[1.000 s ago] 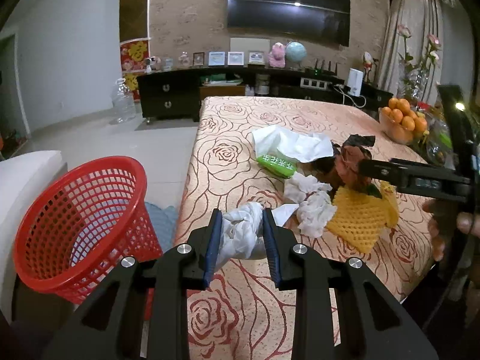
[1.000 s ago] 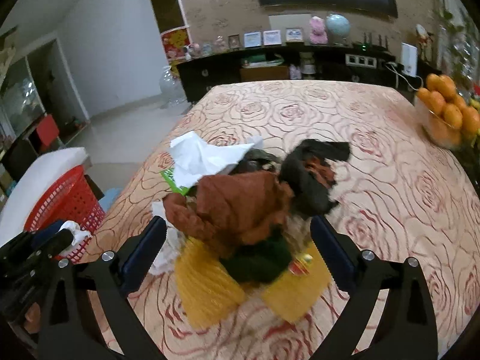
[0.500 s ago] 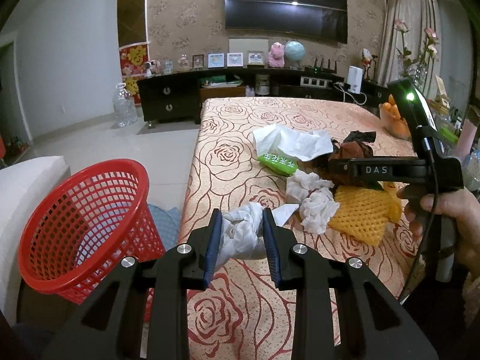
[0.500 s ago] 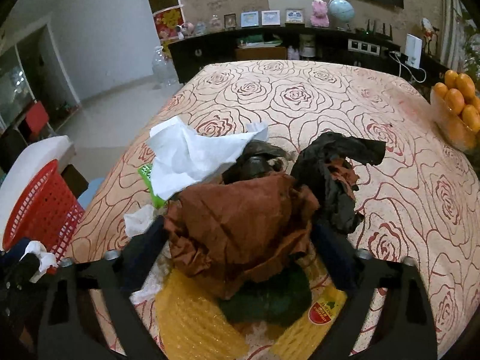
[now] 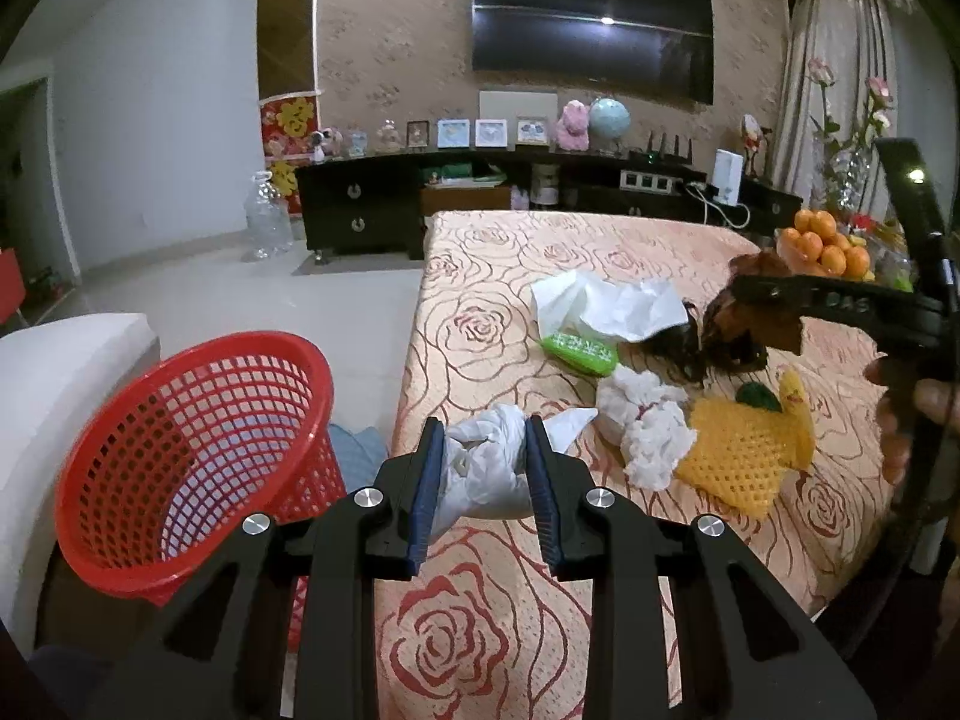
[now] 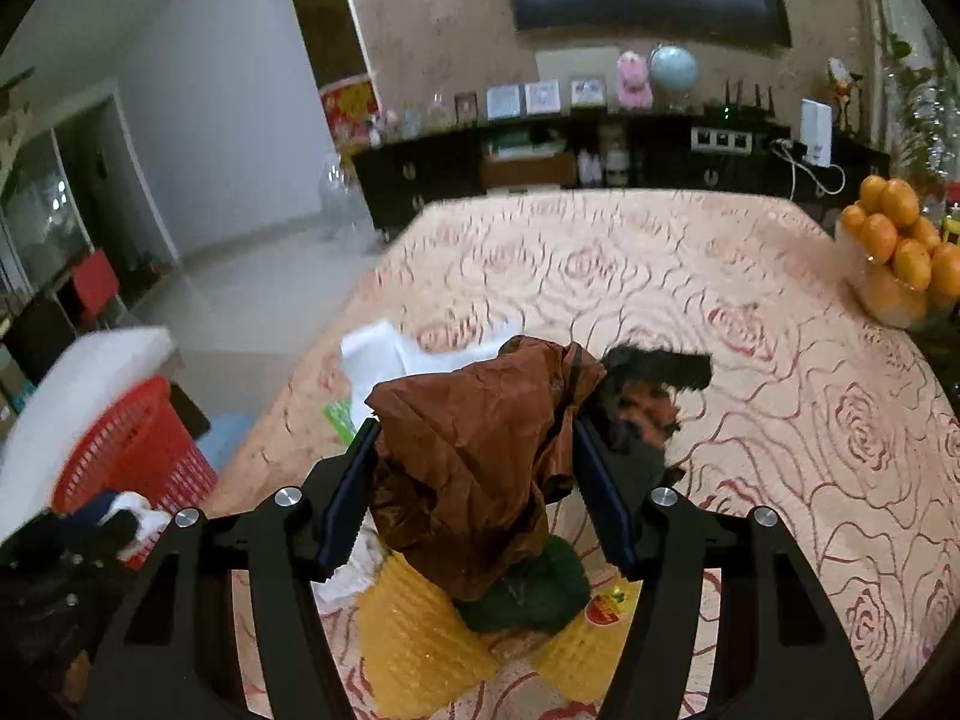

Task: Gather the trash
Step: 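Hold the tissue in the left tool while the right tool grasps the brown cloth, then open both tools over the red wastebasket, dropping tissue and brown cloth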

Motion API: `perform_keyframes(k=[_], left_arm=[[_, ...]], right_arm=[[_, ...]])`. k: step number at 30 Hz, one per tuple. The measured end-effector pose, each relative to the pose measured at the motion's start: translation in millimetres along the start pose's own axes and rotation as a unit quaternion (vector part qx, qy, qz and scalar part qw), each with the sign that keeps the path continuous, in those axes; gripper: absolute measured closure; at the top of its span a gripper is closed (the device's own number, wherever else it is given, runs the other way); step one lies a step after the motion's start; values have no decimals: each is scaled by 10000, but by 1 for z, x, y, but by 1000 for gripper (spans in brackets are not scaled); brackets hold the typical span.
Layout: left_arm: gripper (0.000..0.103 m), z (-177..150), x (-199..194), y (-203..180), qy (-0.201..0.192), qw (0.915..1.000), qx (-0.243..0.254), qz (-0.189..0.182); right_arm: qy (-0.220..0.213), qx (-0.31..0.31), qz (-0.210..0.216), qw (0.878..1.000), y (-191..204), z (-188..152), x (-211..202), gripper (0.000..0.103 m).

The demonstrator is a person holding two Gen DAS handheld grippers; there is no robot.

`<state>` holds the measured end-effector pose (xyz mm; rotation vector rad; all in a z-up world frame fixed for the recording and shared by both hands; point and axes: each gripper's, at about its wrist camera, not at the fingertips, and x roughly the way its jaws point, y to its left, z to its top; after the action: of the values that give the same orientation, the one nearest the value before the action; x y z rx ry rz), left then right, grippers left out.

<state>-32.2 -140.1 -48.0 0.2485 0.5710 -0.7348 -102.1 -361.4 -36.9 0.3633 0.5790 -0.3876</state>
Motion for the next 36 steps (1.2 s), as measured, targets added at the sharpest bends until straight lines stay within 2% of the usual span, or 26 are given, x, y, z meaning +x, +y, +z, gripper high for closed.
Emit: perform_keyframes(k=[12, 21, 26, 36], left_arm=[[76, 38, -18, 24, -470, 9982, -138, 337], [76, 76, -26, 73, -846, 9906, -222, 1054], [76, 72, -26, 101, -859, 9864, -528, 1300], [76, 57, -27, 141, -701, 9791, -991, 1632]], right_arm=[[-244, -73, 21, 9997, 10, 7, -15, 42], [-308, -305, 40, 9991, 34, 25, -10, 42], [-353, -481, 145, 9981, 54, 40, -3, 42], [-178, -1062, 804, 9909, 127, 48, 26, 42]])
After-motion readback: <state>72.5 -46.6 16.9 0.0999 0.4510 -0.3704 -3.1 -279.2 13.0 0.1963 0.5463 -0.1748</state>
